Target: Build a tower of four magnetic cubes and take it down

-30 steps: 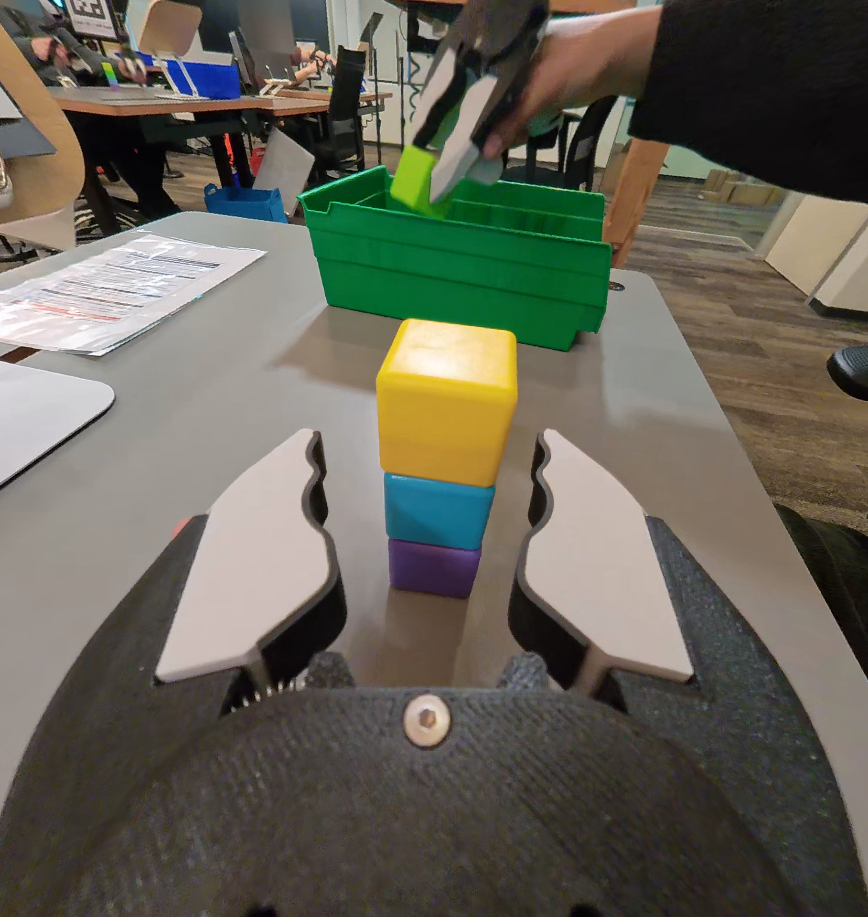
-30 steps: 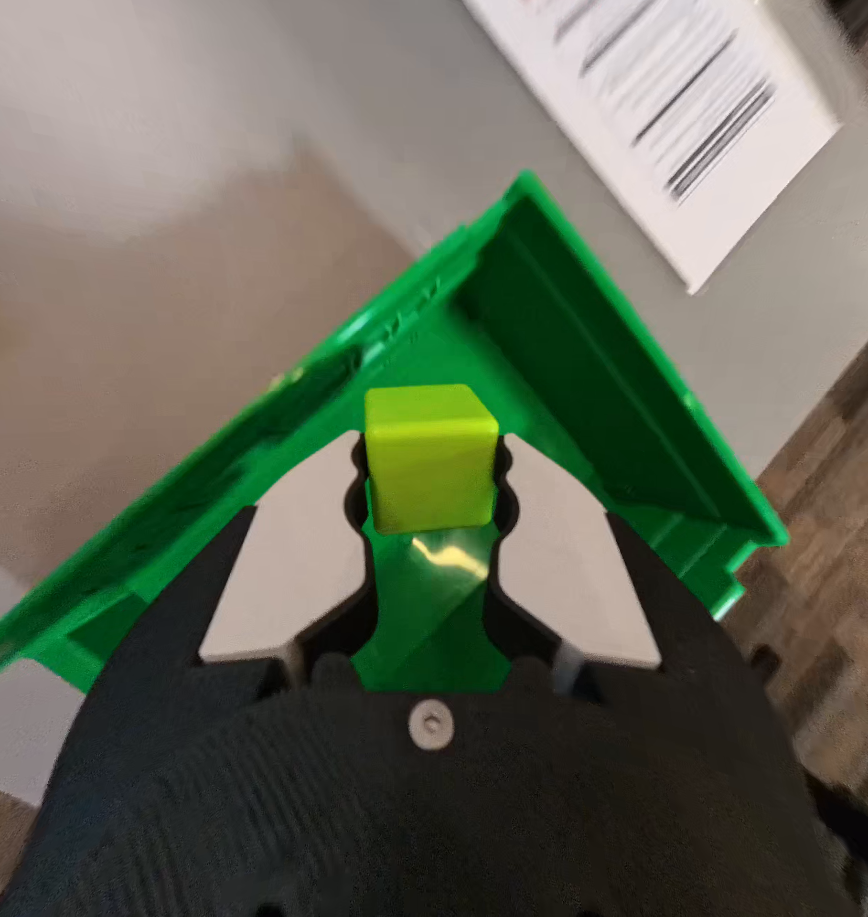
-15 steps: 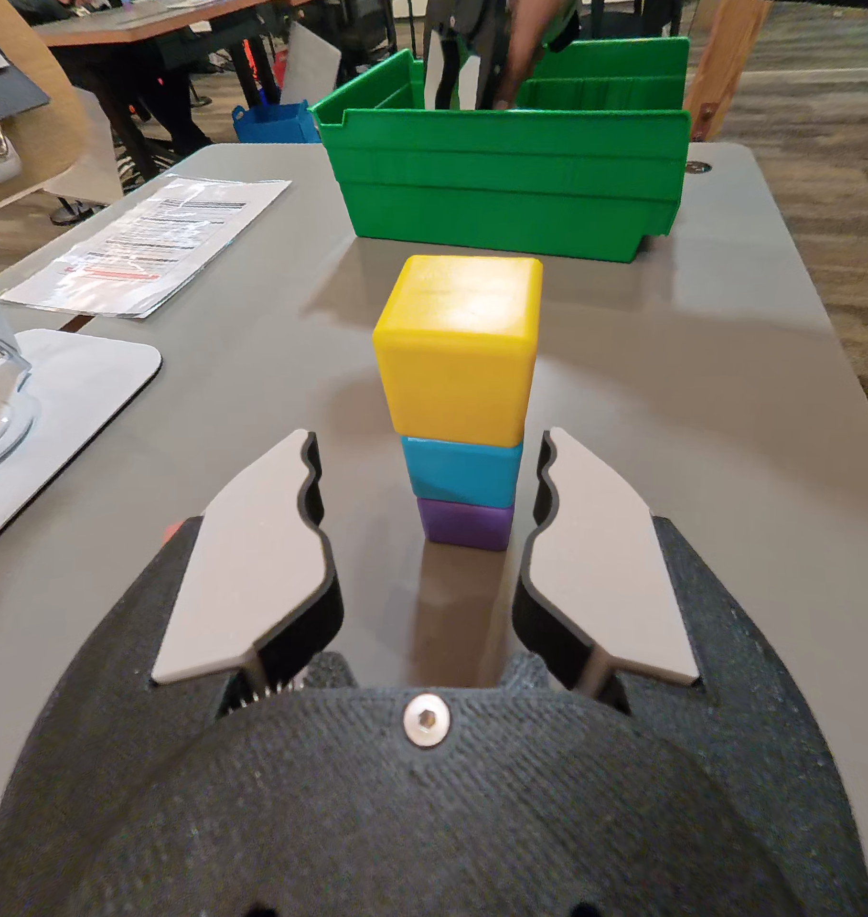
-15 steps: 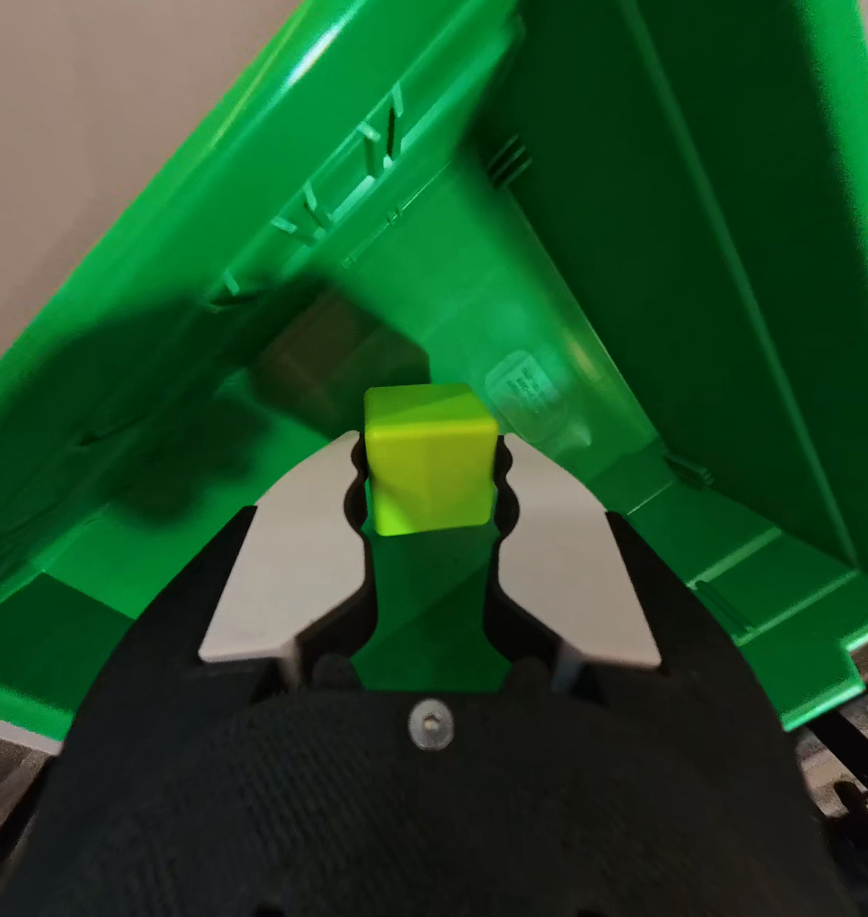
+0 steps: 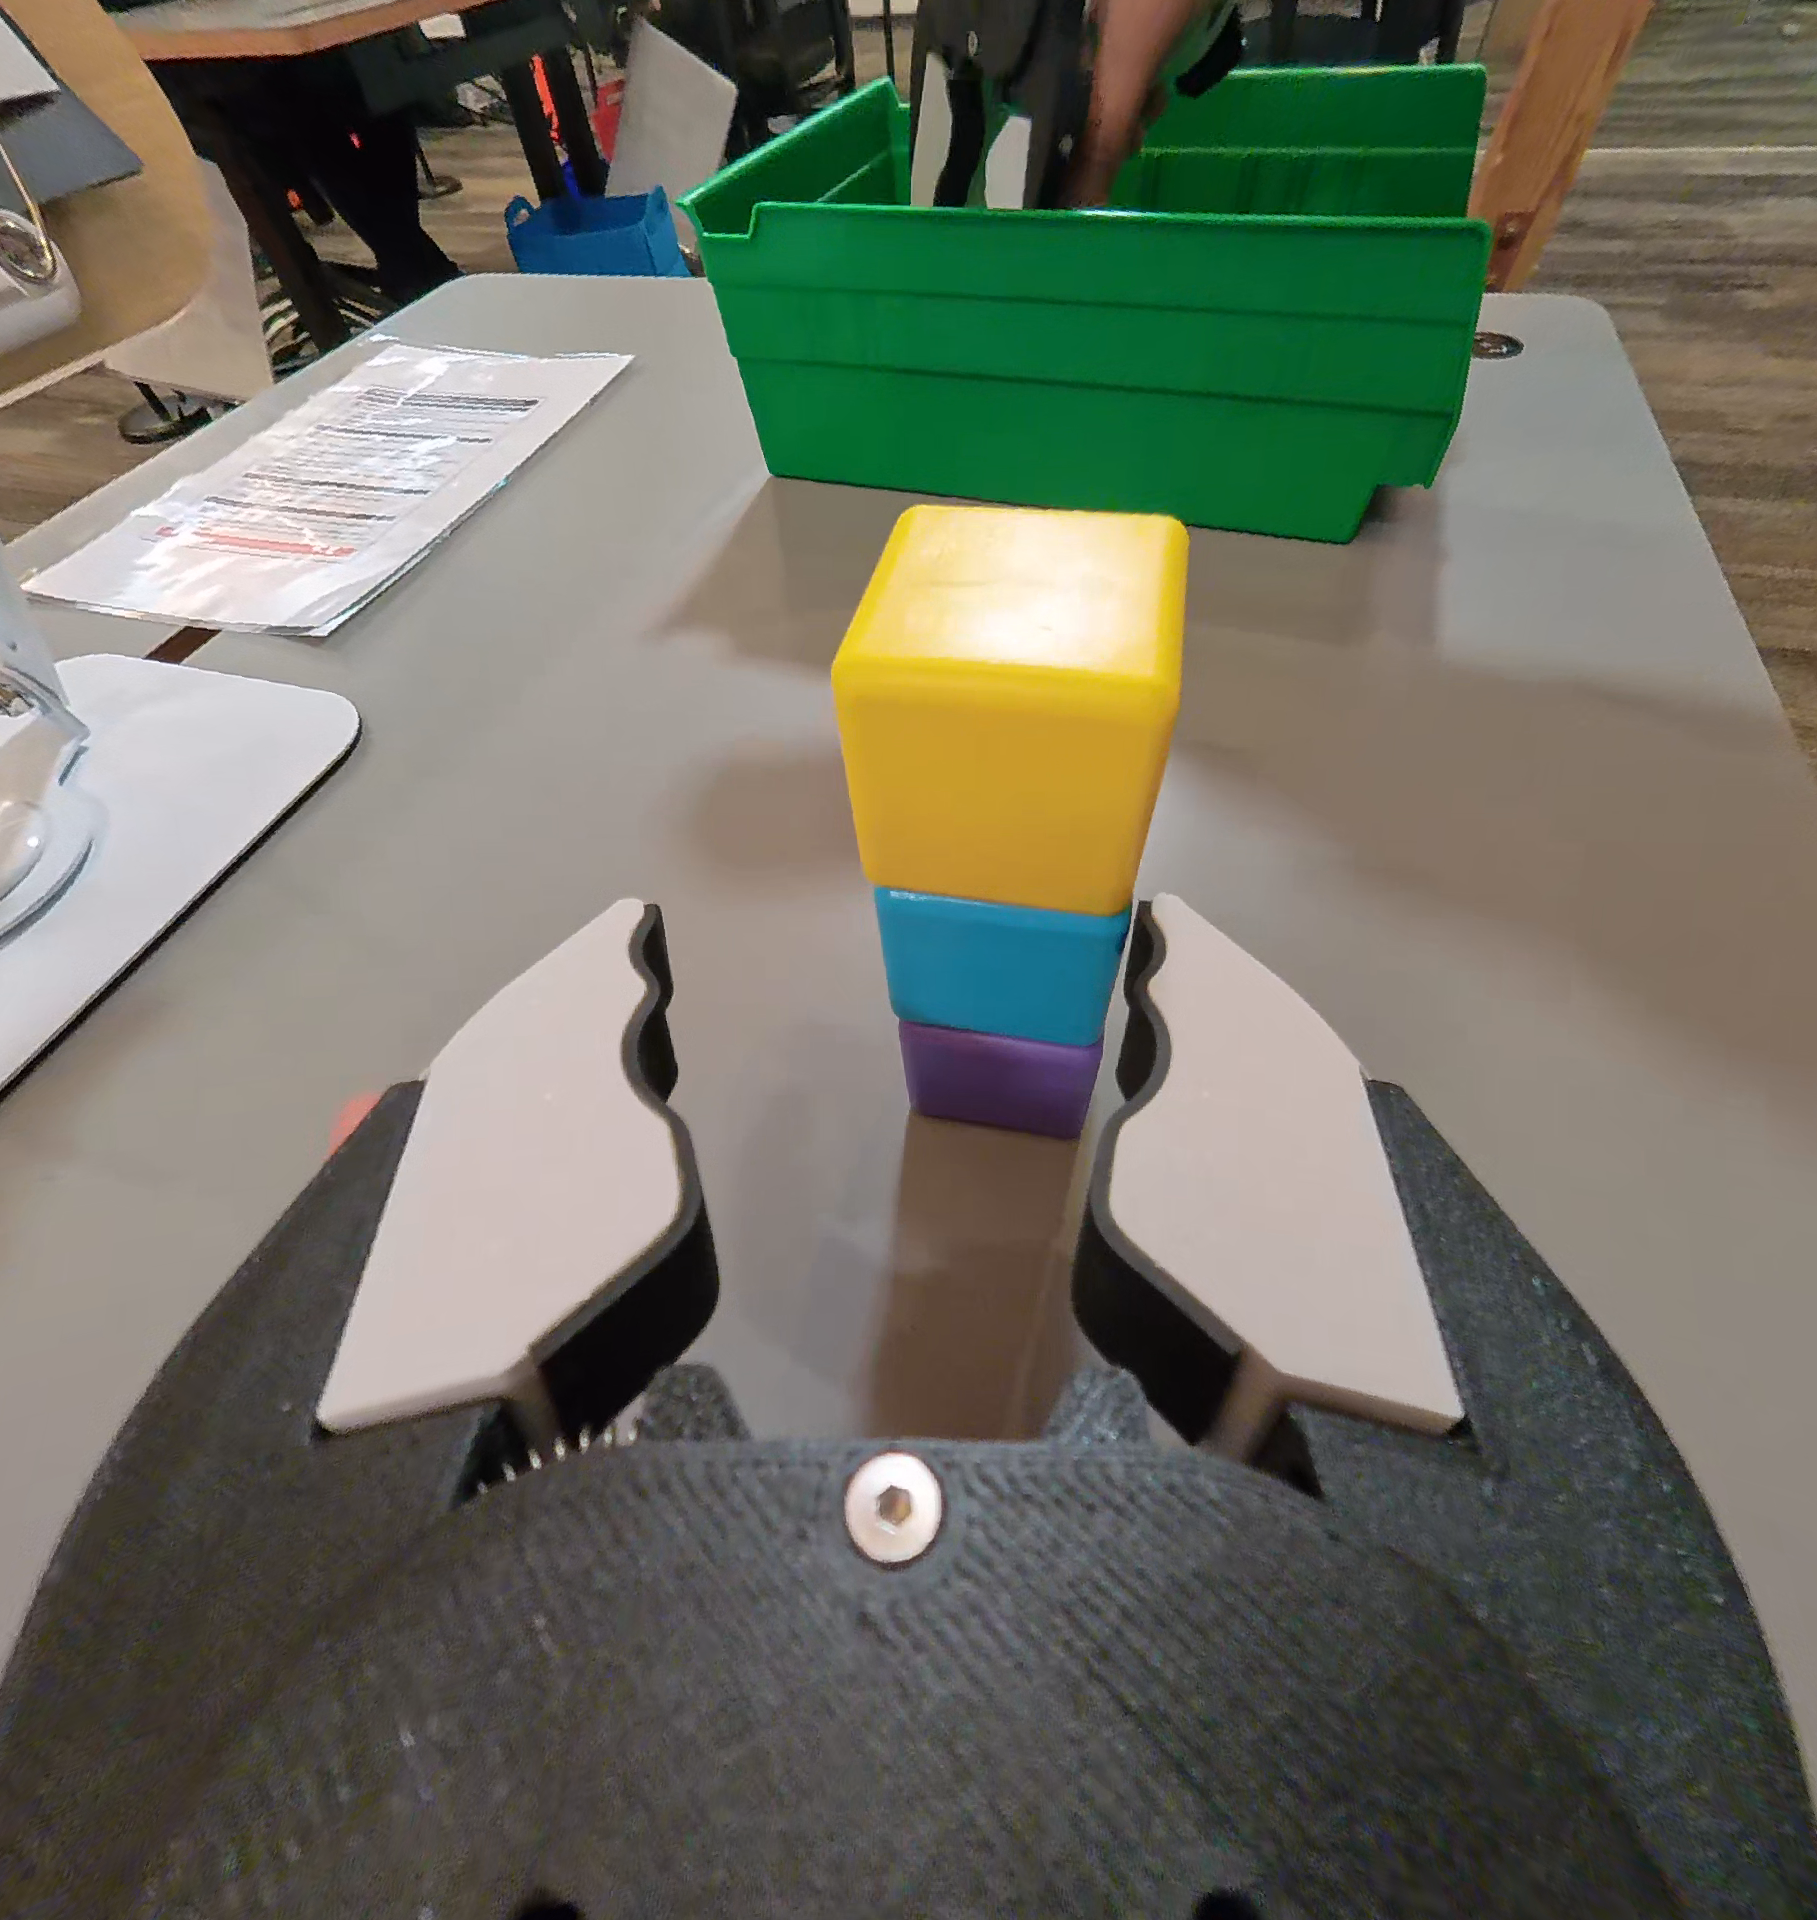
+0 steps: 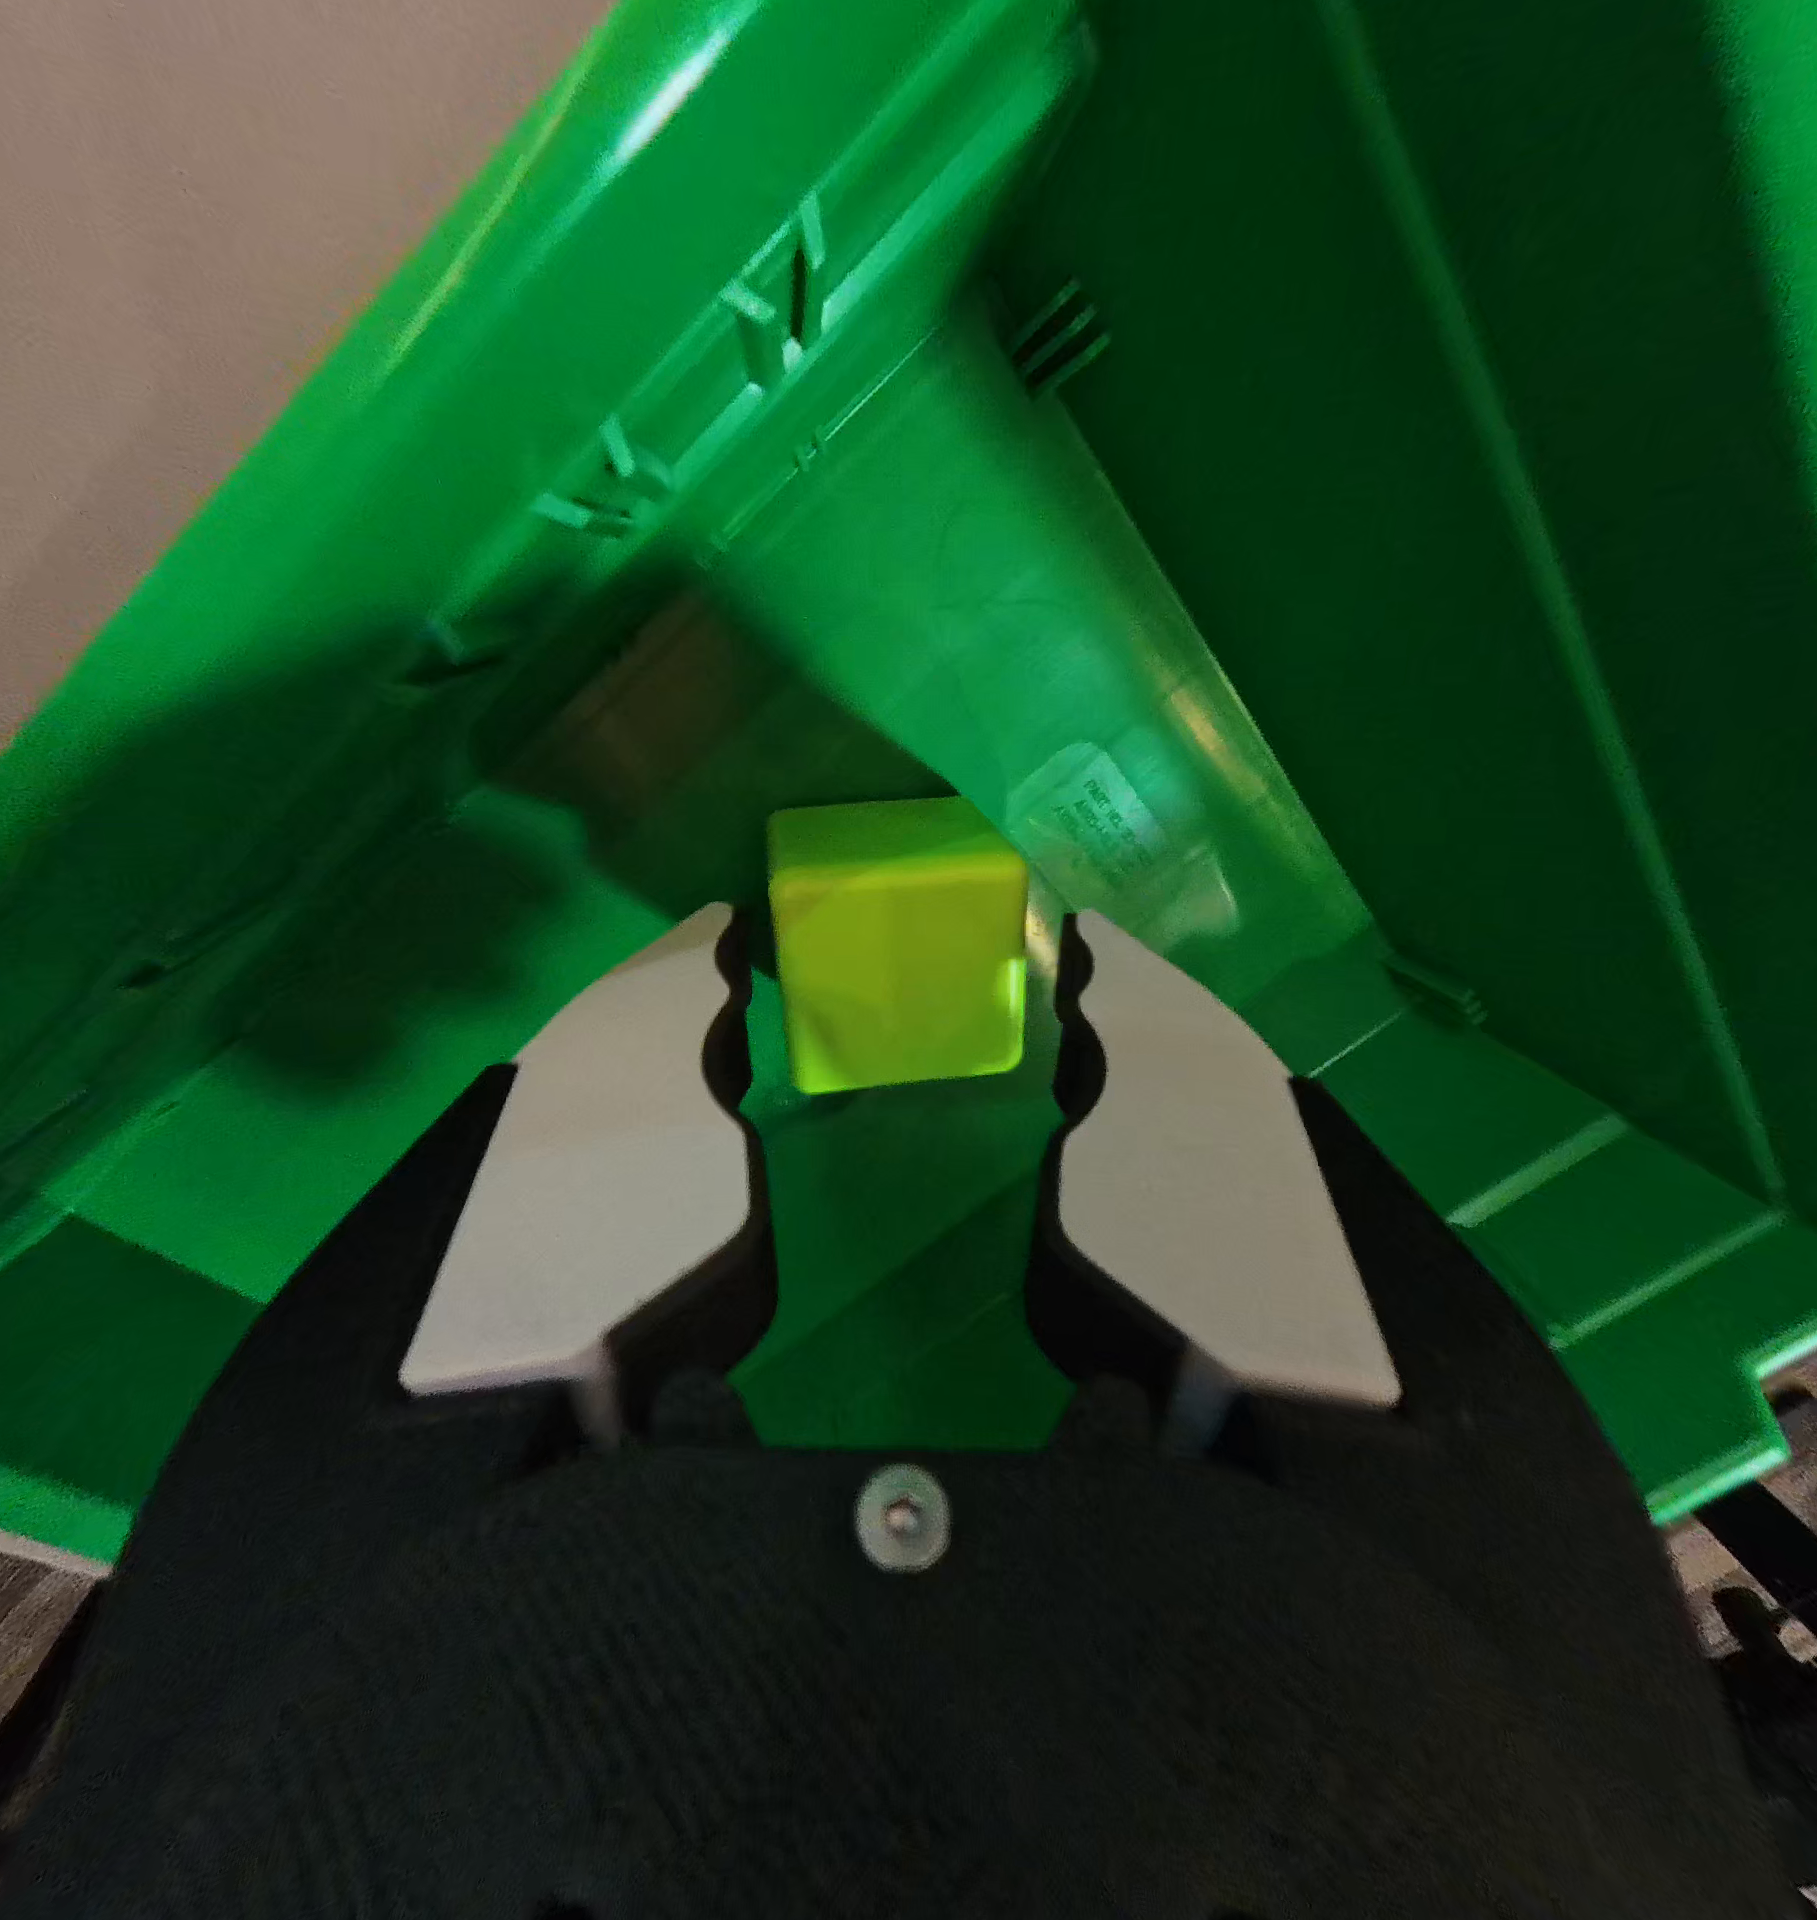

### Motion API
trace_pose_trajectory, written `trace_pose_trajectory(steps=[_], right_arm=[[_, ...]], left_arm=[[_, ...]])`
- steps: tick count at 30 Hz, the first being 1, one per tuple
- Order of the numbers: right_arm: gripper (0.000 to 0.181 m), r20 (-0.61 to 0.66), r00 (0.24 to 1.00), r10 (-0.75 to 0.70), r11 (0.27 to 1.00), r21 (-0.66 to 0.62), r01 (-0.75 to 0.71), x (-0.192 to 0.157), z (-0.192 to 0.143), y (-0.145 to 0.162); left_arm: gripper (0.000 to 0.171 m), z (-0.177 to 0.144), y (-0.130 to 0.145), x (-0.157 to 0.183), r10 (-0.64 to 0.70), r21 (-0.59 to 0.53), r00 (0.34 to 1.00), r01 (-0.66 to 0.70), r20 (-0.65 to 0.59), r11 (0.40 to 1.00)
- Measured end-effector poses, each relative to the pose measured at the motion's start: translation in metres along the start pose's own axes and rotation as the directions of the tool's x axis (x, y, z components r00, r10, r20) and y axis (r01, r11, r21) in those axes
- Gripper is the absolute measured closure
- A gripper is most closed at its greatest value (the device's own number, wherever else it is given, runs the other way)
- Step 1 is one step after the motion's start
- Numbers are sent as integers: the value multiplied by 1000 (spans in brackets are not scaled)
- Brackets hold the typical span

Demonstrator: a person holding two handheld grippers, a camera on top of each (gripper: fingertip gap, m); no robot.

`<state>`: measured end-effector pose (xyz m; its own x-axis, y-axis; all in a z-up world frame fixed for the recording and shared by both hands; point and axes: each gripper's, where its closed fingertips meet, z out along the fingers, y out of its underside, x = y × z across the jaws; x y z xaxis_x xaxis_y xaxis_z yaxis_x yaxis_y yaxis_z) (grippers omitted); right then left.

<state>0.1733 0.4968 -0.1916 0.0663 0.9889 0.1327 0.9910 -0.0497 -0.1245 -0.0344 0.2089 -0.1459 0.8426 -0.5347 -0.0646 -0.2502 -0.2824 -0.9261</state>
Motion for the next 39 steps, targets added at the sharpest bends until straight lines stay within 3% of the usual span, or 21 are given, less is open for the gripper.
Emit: trace_pose_trajectory(steps=[9,14,18,24,30,36,39], right_arm=[[111,-55,998,36,996,86,-32,11,-31,4],[109,-61,991,121,964,244,-102,16,-76,10],[110,-95,988,125,907,415,-75,0,-129,3],[110,-72,995,68,754,656,-5,-66,-204,-29],[103,-48,998,-27,571,819,55,-146,-250,-71],[100,31,993,-114,360,933,12,-224,-265,-115],[99,43,988,-148,314,949,5,-252,-252,-133]], left_arm=[[86,-2,-3,1,-3,11,1000,3,-1,1000],[86,-4,-3,0,-8,14,1000,8,3,1000],[86,-6,-4,-1,-21,24,1000,21,6,1000],[86,-7,-5,-2,-39,35,999,38,12,999],[86,-9,-3,-3,-58,43,998,57,25,997],[85,-11,-4,-3,-80,63,996,78,29,995],[86,-10,1,1,-85,41,996,85,6,996]])
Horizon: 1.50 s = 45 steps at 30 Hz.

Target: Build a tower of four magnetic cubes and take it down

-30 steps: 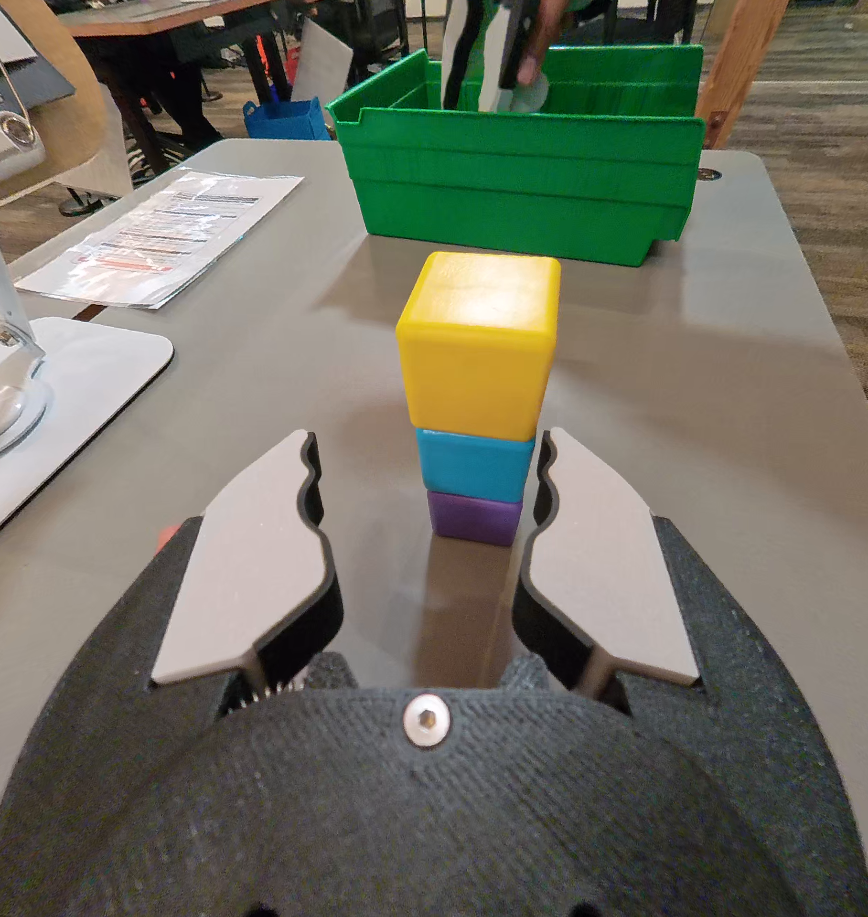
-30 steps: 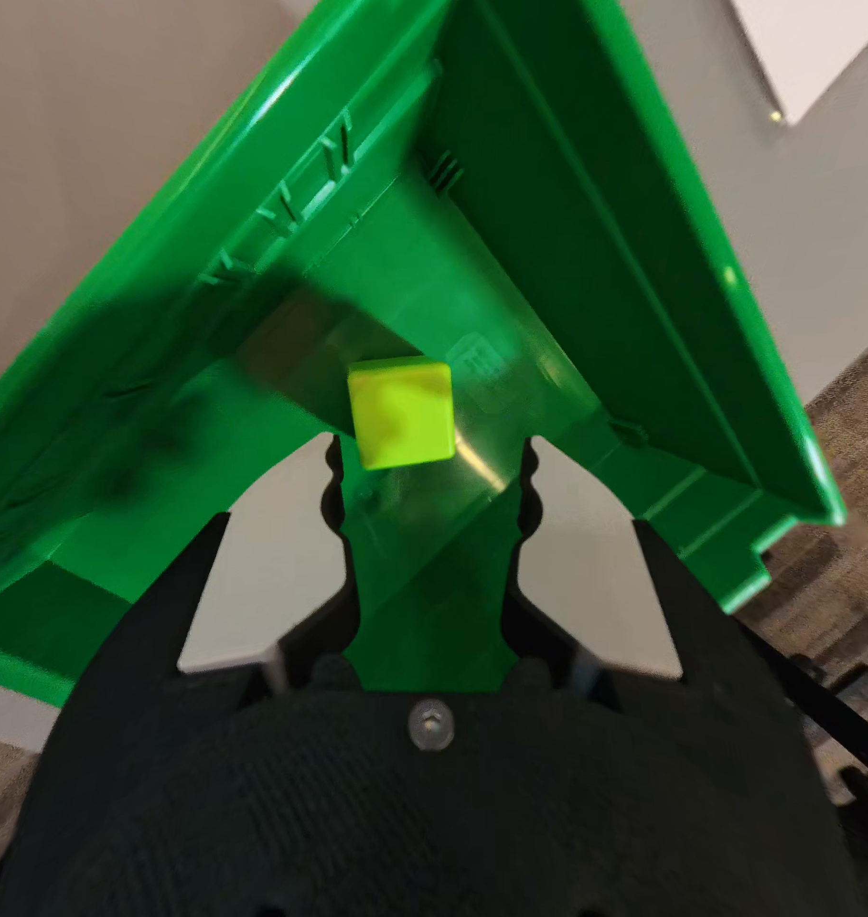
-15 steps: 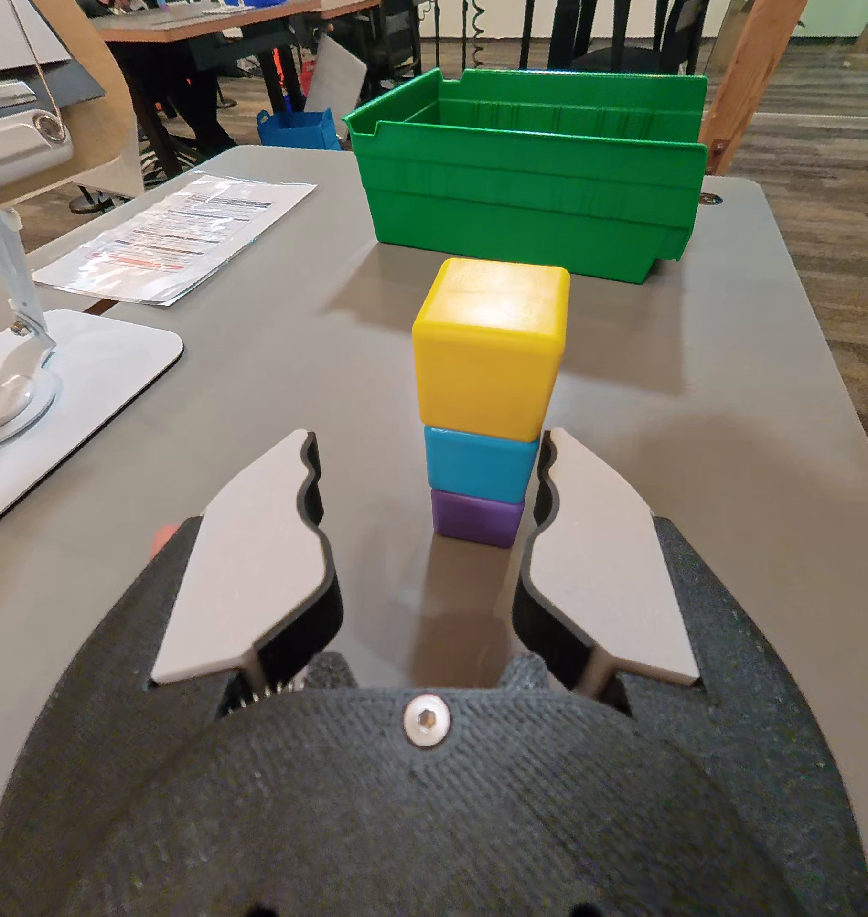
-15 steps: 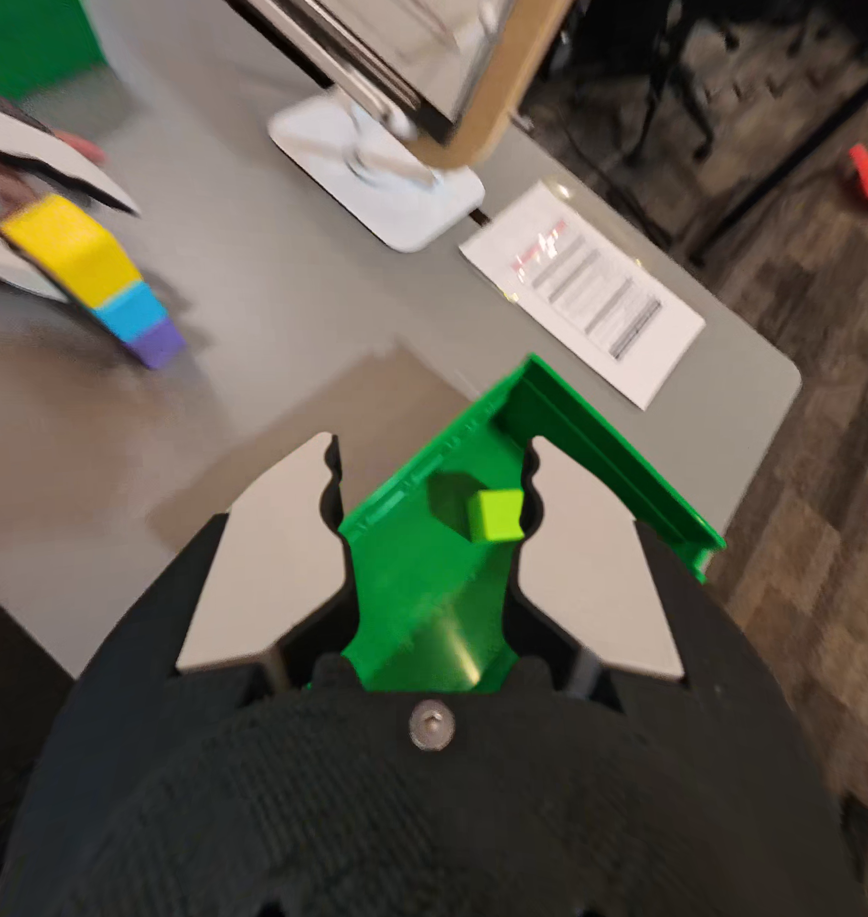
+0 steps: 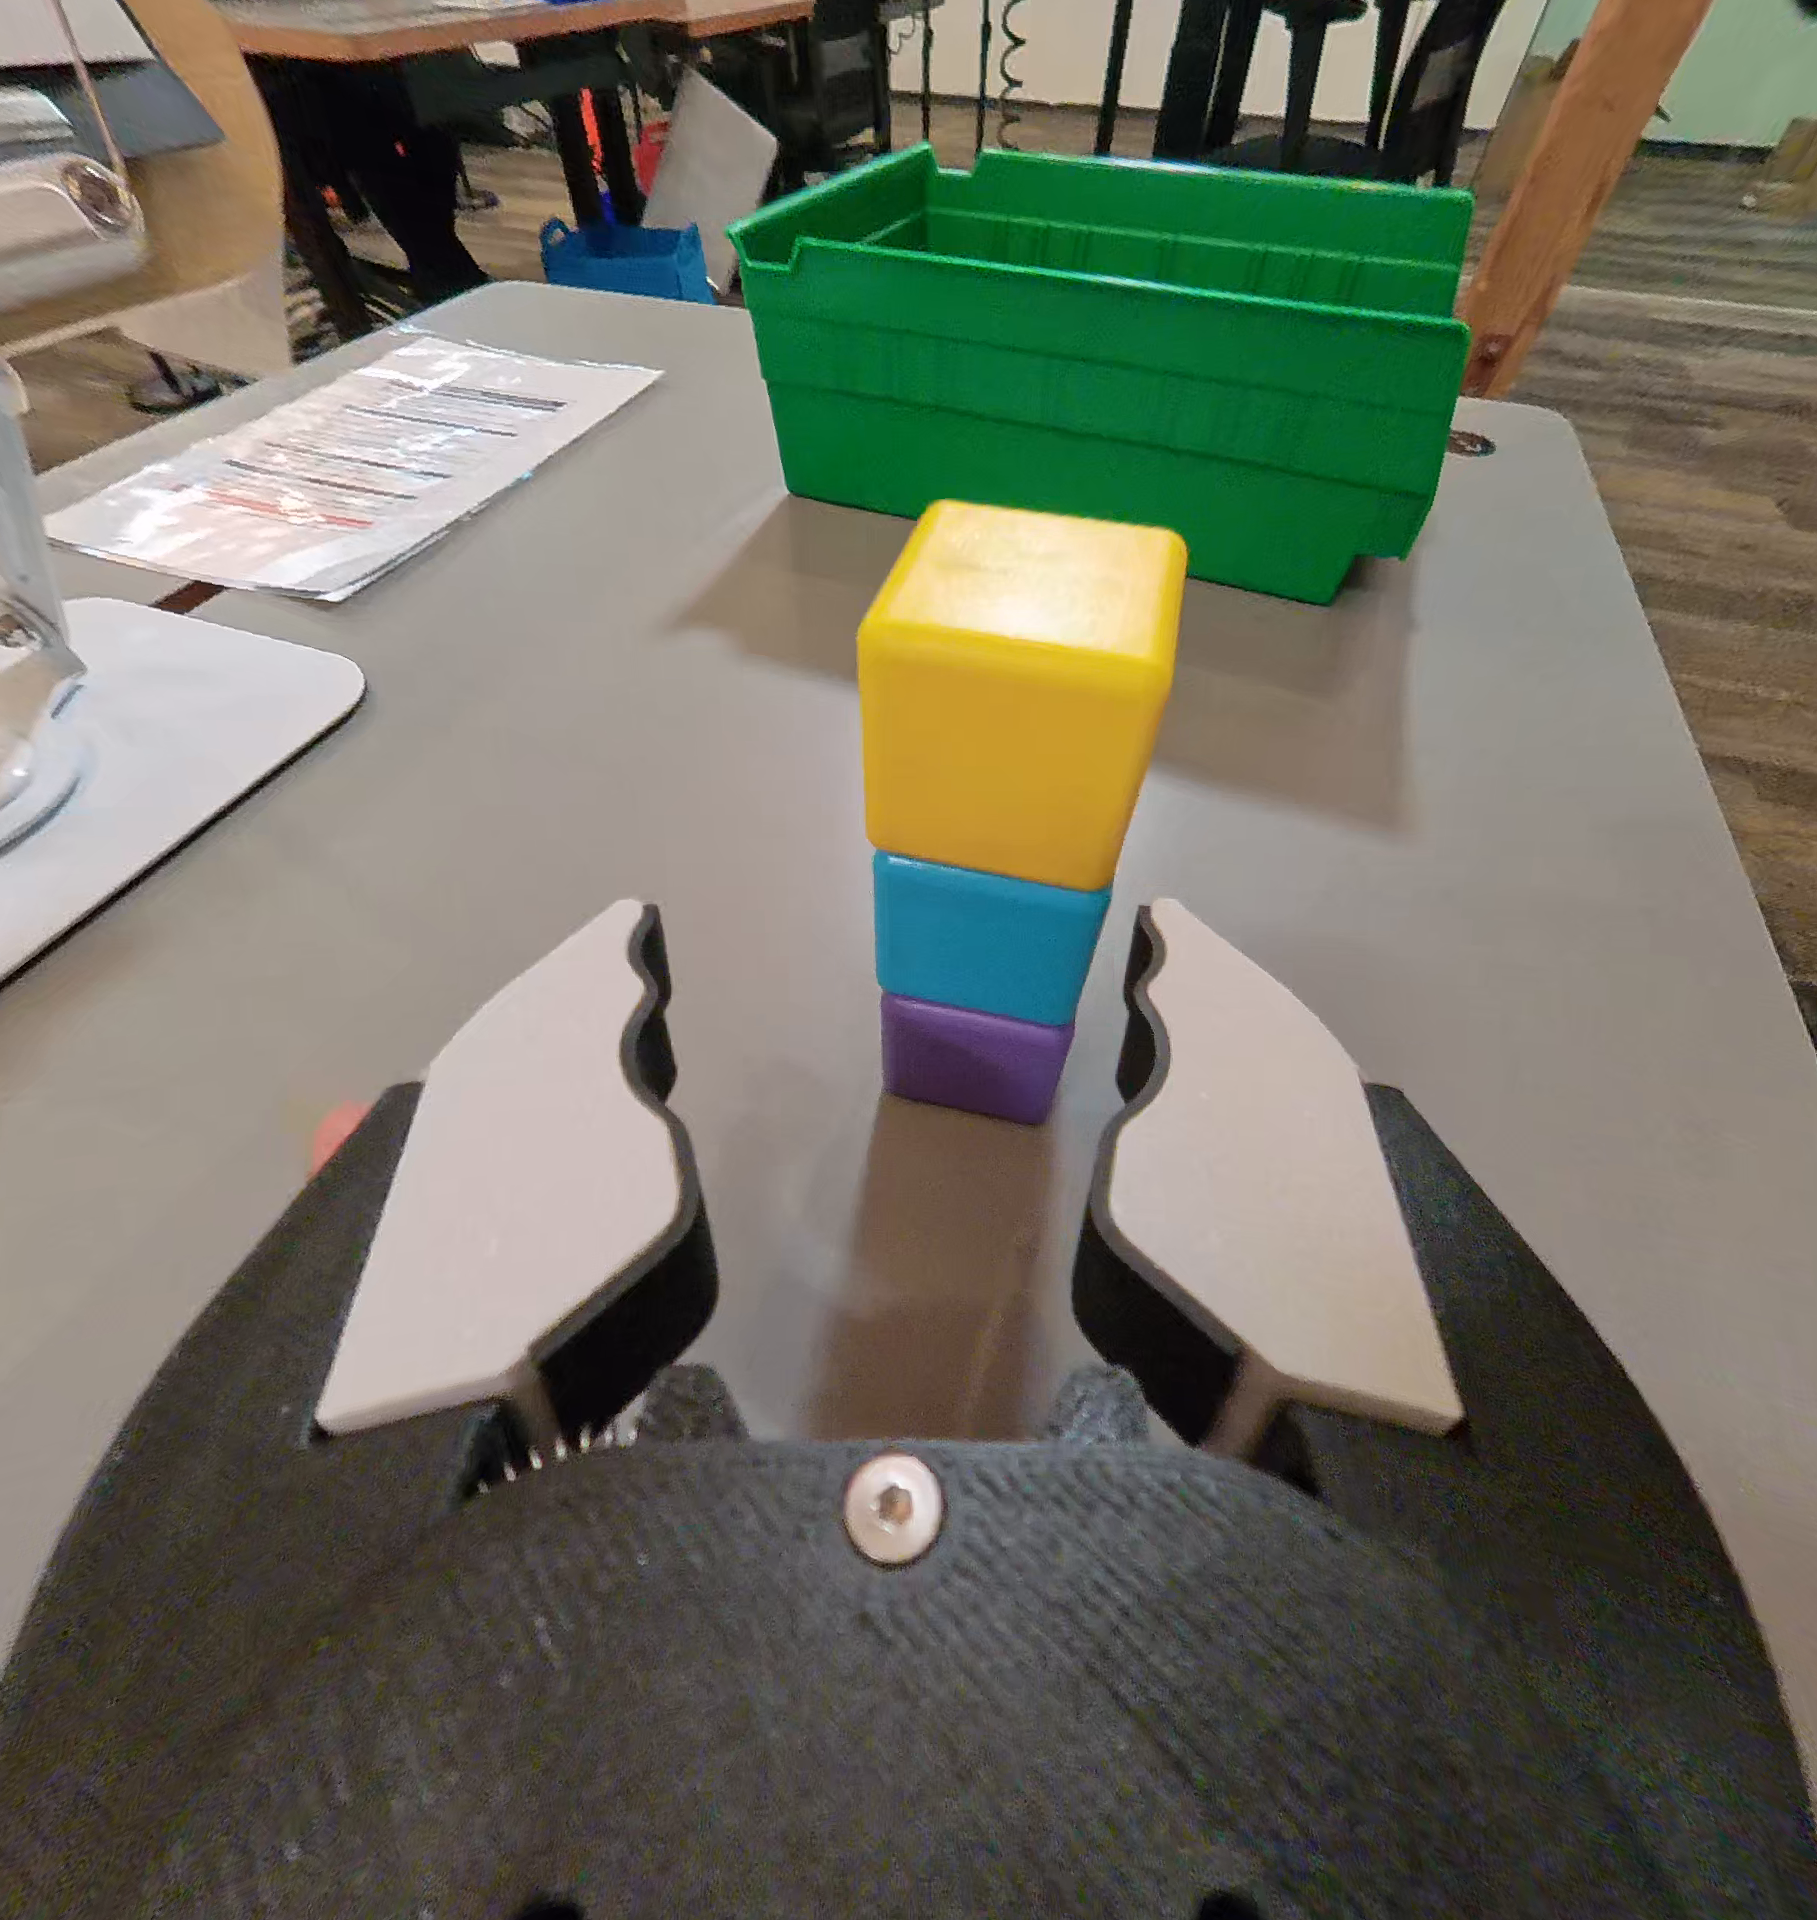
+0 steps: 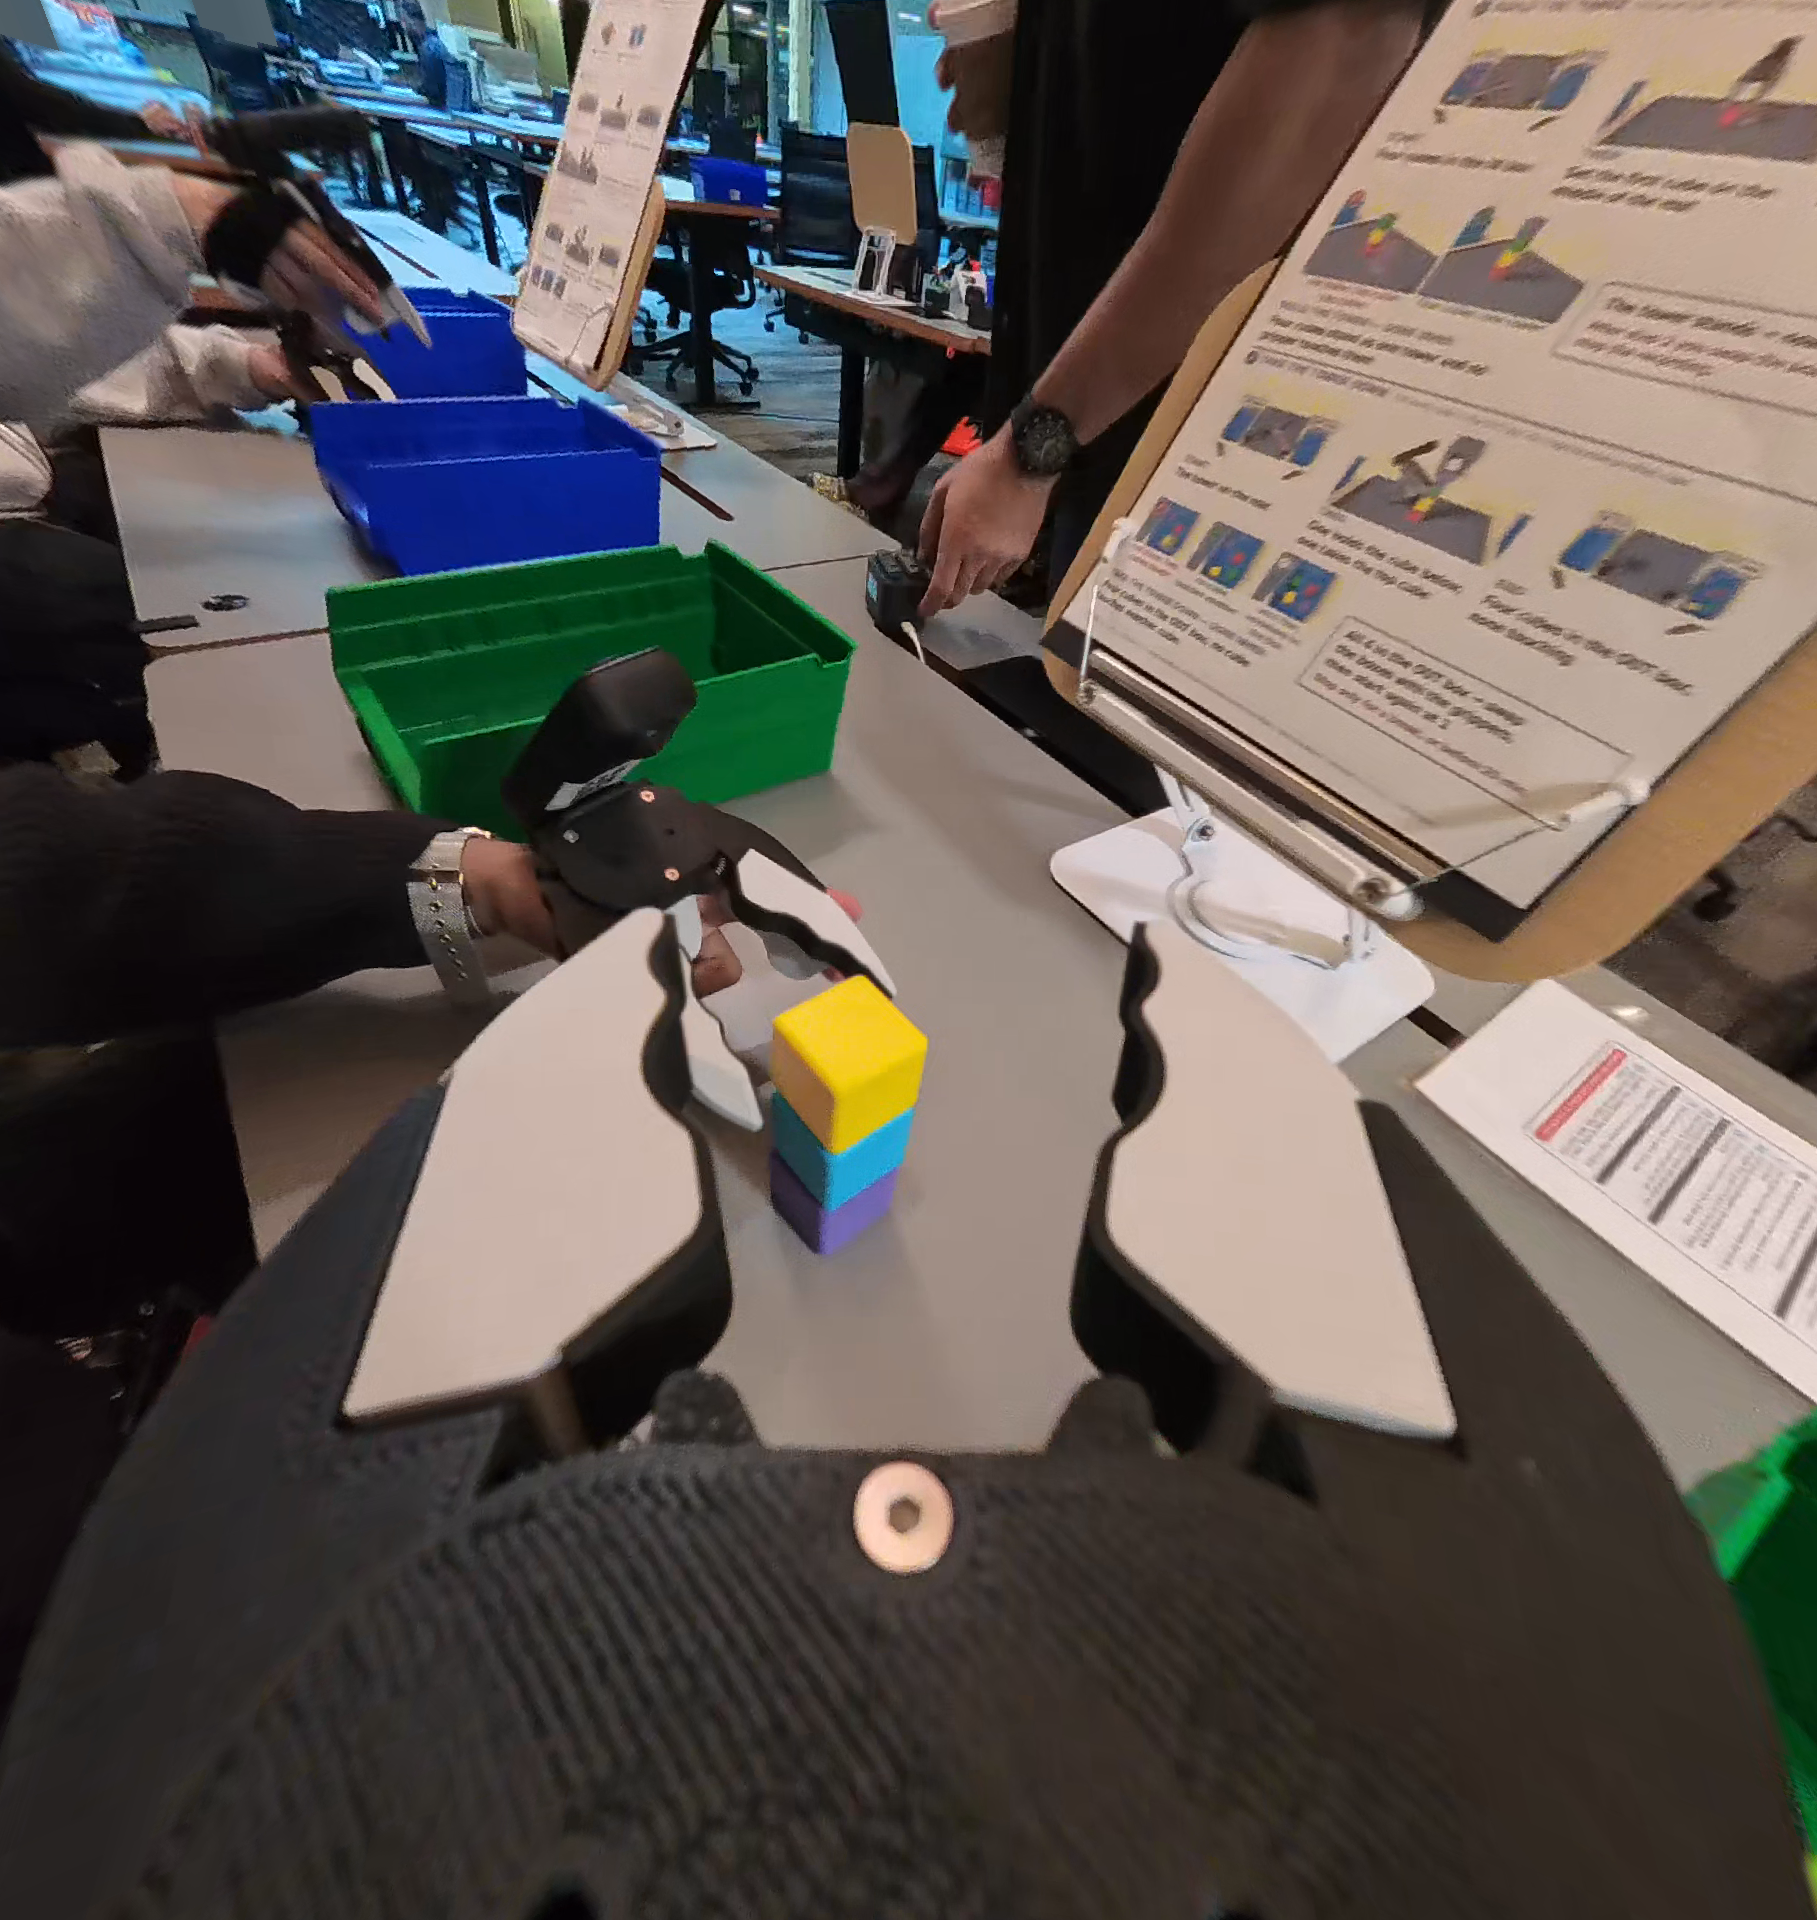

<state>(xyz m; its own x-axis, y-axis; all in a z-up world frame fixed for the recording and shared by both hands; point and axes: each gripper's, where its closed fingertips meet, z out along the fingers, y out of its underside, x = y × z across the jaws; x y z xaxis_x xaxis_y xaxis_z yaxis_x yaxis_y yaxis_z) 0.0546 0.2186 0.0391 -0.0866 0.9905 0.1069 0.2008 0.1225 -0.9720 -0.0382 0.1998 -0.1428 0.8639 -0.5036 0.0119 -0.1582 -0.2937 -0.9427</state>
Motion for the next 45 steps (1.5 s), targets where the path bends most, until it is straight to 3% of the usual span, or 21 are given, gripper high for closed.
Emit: trace_pose_trajectory(steps=[7,15,33,45], right_arm=[[98,80,996,48,998,38,-51,-30,40,14],[99,140,976,167,986,-24,-166,-34,66,59],[100,123,971,205,978,-55,-199,-29,65,85],[94,147,958,246,969,-3,-248,-25,71,89]], left_arm=[[86,6,7,7,-5,-28,999,4,-33,1000],[86,14,7,12,-6,-51,999,4,-48,999],[87,31,18,16,-24,-158,997,12,-69,987],[88,29,16,12,-39,-143,998,31,-51,989]])
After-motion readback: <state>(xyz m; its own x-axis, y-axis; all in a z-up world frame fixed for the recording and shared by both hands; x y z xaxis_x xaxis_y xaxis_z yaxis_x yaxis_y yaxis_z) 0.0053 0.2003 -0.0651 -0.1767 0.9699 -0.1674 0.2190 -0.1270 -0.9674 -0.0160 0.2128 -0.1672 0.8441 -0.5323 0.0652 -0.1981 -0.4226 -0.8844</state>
